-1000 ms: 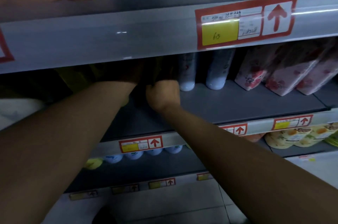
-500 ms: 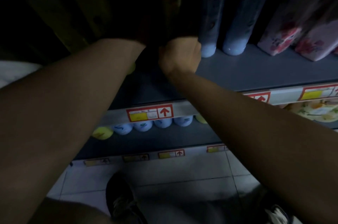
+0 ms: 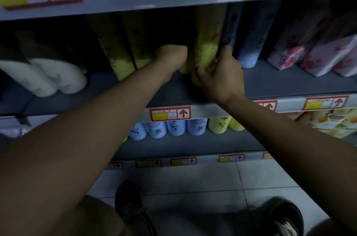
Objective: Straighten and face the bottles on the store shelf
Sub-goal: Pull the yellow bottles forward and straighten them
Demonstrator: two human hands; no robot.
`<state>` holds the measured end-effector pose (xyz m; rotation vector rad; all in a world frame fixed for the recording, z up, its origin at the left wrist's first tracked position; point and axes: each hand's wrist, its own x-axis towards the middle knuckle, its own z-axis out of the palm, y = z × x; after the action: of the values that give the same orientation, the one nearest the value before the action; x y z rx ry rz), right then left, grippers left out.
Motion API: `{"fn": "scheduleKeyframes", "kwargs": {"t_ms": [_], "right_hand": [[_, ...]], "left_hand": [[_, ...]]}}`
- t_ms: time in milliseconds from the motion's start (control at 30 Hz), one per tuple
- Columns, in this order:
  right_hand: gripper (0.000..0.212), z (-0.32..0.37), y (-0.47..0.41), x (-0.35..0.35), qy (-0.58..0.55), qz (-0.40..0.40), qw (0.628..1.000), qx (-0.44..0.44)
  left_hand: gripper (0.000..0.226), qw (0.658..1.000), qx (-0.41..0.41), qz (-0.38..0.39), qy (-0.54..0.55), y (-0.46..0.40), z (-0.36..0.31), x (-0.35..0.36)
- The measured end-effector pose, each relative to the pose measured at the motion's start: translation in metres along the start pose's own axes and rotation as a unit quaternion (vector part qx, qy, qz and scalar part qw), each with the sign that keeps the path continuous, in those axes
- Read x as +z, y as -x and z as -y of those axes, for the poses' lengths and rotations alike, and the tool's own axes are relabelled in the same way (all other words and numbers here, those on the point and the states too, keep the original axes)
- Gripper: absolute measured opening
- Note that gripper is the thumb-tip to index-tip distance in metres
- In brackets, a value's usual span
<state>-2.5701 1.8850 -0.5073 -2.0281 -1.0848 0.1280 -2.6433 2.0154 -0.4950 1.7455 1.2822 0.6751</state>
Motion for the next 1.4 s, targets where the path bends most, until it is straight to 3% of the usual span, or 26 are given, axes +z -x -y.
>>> {"fn": "scheduleKeyframes", "kwargs": {"t_ms": [133,267,333,467,800,1400], "right_hand": [[0.053,-0.004,0.014,-0.019,-0.012,0.026,1.000,-0.013],[0.054,-0.011,0.021,-0.032,-0.031,0.050,0.998,-0.024],[0.054,-0.013,0.025,-0.036,-0.029,0.054,0.998,-0.026],[0.056,-0.013,0.029,-0.041,-0.029,0.061,0.997,-0.025],[0.059,-0.006,0.029,-0.025,-0.035,0.008,0.999,-0.008],[0.062,0.050,0.040,0.049,-0.090,0.052,0.992,-0.071]], "left_hand": [[0.029,0.996,0.074,-0.052,0.008,0.030,0.003,-0.011],[0.060,0.989,0.131,-0.075,-0.004,0.049,0.011,-0.022],[0.074,0.986,0.142,-0.090,-0.017,0.057,0.016,-0.026],[0.081,0.985,0.136,-0.108,0.003,0.072,0.022,-0.033],[0.070,0.984,0.116,-0.136,0.011,0.085,0.025,-0.035],[0.053,0.972,0.124,-0.195,0.034,0.088,0.075,-0.113]]}}
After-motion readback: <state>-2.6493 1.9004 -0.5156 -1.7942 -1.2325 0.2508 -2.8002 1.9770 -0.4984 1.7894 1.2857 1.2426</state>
